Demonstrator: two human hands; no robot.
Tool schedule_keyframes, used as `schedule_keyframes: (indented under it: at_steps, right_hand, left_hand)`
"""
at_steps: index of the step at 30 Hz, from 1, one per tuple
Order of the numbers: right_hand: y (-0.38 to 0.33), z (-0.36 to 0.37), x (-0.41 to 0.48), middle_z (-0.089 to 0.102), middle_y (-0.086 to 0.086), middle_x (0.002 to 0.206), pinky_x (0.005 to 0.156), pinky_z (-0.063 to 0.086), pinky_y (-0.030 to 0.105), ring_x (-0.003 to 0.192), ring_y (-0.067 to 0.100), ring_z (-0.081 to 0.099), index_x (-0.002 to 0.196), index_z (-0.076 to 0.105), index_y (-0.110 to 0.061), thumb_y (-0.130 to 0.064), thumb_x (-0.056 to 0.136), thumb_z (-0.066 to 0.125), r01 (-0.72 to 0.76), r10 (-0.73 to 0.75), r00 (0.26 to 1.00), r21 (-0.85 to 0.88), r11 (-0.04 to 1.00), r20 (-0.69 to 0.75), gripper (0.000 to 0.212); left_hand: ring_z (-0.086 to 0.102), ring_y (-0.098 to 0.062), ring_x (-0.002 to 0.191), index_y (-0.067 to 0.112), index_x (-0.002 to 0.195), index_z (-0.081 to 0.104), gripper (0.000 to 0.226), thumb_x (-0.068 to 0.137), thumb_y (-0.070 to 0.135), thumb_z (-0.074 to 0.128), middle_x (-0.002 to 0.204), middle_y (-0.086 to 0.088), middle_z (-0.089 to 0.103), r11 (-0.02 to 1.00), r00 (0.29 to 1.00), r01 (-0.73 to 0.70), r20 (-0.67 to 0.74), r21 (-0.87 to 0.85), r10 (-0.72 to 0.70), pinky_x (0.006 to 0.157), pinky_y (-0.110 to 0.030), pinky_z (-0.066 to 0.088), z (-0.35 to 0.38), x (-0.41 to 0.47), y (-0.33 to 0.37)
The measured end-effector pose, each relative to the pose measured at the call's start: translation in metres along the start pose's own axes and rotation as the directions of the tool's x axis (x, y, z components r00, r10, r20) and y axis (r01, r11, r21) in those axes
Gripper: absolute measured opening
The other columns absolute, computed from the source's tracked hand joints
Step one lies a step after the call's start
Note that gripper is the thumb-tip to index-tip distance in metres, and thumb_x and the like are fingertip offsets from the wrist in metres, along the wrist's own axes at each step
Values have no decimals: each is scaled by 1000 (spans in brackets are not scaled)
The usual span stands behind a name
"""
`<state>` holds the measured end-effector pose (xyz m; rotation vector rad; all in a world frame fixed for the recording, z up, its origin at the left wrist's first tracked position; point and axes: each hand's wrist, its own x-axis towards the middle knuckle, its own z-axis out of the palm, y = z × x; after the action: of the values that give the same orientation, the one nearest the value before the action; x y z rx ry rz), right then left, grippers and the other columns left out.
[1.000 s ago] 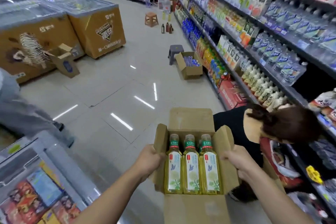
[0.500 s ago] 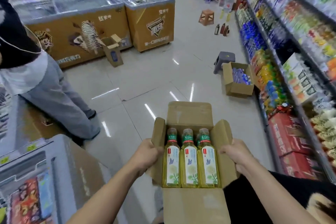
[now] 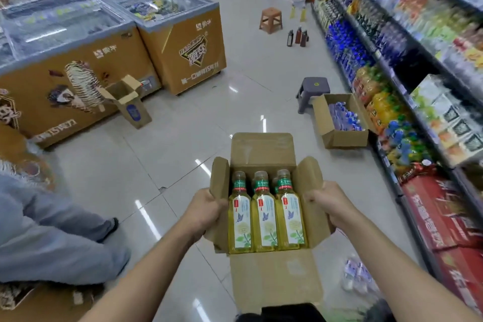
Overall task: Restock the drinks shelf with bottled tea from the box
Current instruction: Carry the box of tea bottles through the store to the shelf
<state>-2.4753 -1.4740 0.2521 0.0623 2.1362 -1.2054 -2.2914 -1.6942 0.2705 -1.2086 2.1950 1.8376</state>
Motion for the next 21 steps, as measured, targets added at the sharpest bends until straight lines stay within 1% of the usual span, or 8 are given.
schedule_keyframes:
  at_steps: [3,6,10,13,15,17,19,21]
  right_hand:
    - [-50,5,63,72,19,88,75,59,47,82,34,71,94,68,-4,-2,74,68,8,-8,1000,19,1000,-5,20]
    - [-106,8,135,71,18,89,70,58,41,83,32,70,95,66,-5,-4,77,67,21,-21,1000,27,999,13,18]
    - [-183,4,237,69,19,91,66,55,35,81,31,68,93,64,-5,-3,77,66,12,-12,999,23,1000,38,16]
    - [-247,-8,314,69,20,88,65,55,35,78,30,68,91,65,-4,-2,77,65,8,-8,999,21,1000,42,14]
    - [-289,-17,362,66,16,80,56,50,28,70,25,65,84,64,-6,0,77,63,17,-17,999,8,1000,32,9]
    - [-327,-26,409,62,10,71,50,43,24,61,22,60,77,61,-9,1,77,63,8,-8,1000,4,1000,15,10]
    - [-363,-34,458,64,11,72,52,46,26,63,23,62,80,63,-10,-2,77,64,4,-5,1000,2,1000,11,8]
    - [-398,-41,510,69,13,82,62,52,31,75,26,66,87,66,-10,-6,78,65,14,-14,1000,-6,1000,-2,10]
  left_hand:
    - [75,-20,75,8,89,70,5,86,10,67,78,-3,77,1000,1000,-8,21,25,8,67,-36,57,-18,72,41]
    - [75,-23,75,4,93,70,9,85,6,67,79,-8,77,1000,1000,6,7,19,-7,68,-40,60,-32,155,81]
    - [75,-23,71,3,90,71,6,86,4,67,78,-10,77,1000,1000,19,-24,6,-19,61,-35,58,-40,259,141]
    - [75,-24,72,2,92,71,8,86,6,69,80,-11,77,999,1000,29,13,-21,-28,60,-34,57,-41,335,198]
    - [75,-25,72,4,90,72,16,77,14,74,78,-10,77,999,1000,24,-1,-39,-24,62,-35,58,-43,386,238]
    - [74,-23,70,7,84,73,25,65,23,71,76,-9,77,999,1000,12,-2,-52,-13,61,-34,58,-44,437,277]
    - [75,-23,71,7,86,73,24,67,22,71,78,-9,77,999,1000,1,25,-47,0,61,-33,57,-45,493,311]
    - [75,-23,72,7,89,73,12,80,15,73,79,-9,77,999,999,-8,54,-45,11,61,-33,58,-46,555,342]
